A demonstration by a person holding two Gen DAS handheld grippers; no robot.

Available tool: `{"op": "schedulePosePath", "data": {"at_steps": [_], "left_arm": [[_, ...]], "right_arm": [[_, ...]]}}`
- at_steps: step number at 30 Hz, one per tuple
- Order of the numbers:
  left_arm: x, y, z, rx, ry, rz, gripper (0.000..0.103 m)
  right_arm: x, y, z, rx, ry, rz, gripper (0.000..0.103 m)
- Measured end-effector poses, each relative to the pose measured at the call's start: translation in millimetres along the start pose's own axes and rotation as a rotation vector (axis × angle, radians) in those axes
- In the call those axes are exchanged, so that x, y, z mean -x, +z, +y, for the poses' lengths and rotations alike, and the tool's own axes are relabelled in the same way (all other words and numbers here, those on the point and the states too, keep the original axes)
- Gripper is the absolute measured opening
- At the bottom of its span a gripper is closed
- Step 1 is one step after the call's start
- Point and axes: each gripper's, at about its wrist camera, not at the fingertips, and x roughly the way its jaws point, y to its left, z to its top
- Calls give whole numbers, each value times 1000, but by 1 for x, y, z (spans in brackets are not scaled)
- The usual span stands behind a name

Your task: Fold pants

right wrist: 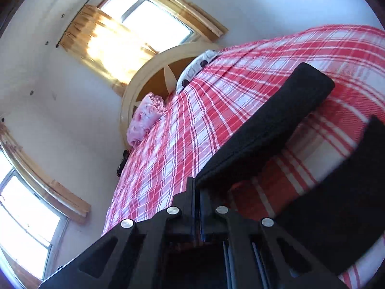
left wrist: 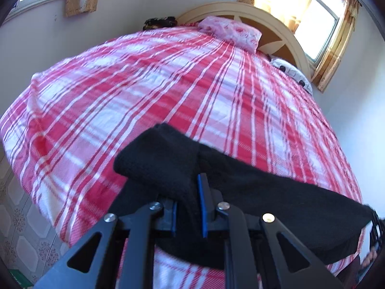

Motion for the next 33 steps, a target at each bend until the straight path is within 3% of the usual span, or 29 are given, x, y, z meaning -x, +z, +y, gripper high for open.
{"op": "schedulePosePath", "data": {"at_steps": [5,10,12,14,17,18,20,21,23,24,25,27,30,32,33], "left_arm": [[-13,-23,18,3,45,55,17],[-17,-33,13,-51,91,31,18],[-14,-34,12,-72,106,25,21],[-14,-33,16,-80,121,24,29],[-5,-29,20,-98,198,17,56],[1,-26,23,-89,231,-3,68],[17,-20,30,-62,325,-70,70],[28,-16,33,-52,418,-113,70],[39,-10,33,-51,524,-172,70],[45,-8,28,-62,535,-209,70],[48,-6,21,-80,513,-230,70],[47,-5,-2,-148,429,-251,70],[27,-11,-41,-277,346,-242,69],[12,-14,-55,-302,305,-232,66],[4,-16,-59,-302,283,-223,66]], "right_arm": [[48,-51,-25,21,-99,25,3],[39,-92,-57,28,-226,88,3],[40,-98,-58,27,-236,96,3],[41,-101,-56,51,-260,91,3],[41,-100,-62,32,-267,102,4],[41,-97,-65,-6,-263,105,7],[53,-91,-77,-117,-296,92,13],[64,-87,-80,-172,-332,53,21],[89,-80,-81,-225,-407,-71,38],[101,-78,-79,-234,-432,-139,51],[111,-74,-70,-215,-436,-204,57],[105,-65,-45,-108,-368,-215,57],[62,-54,9,111,-189,-87,57],[26,-57,44,213,-70,19,57],[12,-61,57,246,-50,52,57]]}}
